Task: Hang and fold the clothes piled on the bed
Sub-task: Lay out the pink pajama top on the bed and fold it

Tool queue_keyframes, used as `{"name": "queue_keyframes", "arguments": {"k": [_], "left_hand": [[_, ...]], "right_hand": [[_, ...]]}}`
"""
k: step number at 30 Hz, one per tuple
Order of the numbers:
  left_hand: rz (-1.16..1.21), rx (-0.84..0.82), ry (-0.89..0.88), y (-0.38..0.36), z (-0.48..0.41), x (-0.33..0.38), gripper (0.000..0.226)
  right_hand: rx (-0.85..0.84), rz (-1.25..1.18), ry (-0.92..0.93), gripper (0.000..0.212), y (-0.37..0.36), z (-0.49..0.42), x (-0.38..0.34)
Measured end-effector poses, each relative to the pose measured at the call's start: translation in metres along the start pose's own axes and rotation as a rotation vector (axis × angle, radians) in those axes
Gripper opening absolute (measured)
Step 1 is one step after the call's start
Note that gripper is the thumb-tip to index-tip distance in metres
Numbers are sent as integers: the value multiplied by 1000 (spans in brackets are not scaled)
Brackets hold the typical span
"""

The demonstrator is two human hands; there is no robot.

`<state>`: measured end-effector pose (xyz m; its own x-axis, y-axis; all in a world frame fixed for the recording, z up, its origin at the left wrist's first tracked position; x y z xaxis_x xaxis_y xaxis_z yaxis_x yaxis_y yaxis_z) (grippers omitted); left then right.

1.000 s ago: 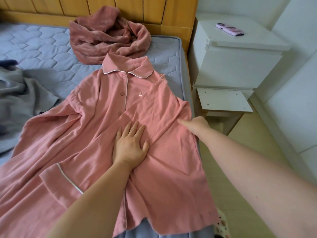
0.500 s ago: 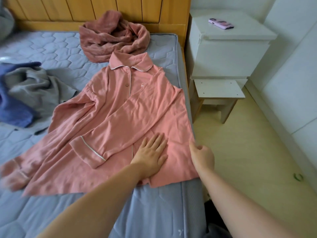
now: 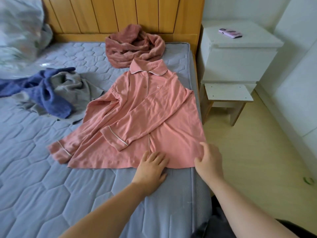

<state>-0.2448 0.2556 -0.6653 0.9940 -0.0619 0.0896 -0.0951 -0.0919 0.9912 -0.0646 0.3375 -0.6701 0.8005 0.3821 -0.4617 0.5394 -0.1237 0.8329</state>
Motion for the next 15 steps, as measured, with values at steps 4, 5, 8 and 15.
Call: {"name": "queue_keyframes", "arguments": {"k": [4,5,8,15], "left_hand": [[31,89,29,12,-9,-5,24],[44,76,78,14,-11,-8,26],[146,93,315,19,-9,-30,31],[360,46,588,19,-2,-48,28]], "right_hand": [[-283,123,230,68,-28,15,-27],[-299,138,254,69,-29,17,-29],[-237,168,347,55,-25,15,-32],[-113,197,397,40,-22,13,-36]]}}
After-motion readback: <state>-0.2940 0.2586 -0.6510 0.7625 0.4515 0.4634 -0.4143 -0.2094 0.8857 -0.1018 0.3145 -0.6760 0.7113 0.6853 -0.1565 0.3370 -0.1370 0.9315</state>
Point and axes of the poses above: each hand's wrist, its own z-axis away from the middle knuckle, its own y-axis out of the back of the hand, x = y × z, the point moved 8 cm from there along -z, towards the middle knuckle, and after that the axes turned 12 degrees about y, right-handed, at the moved point
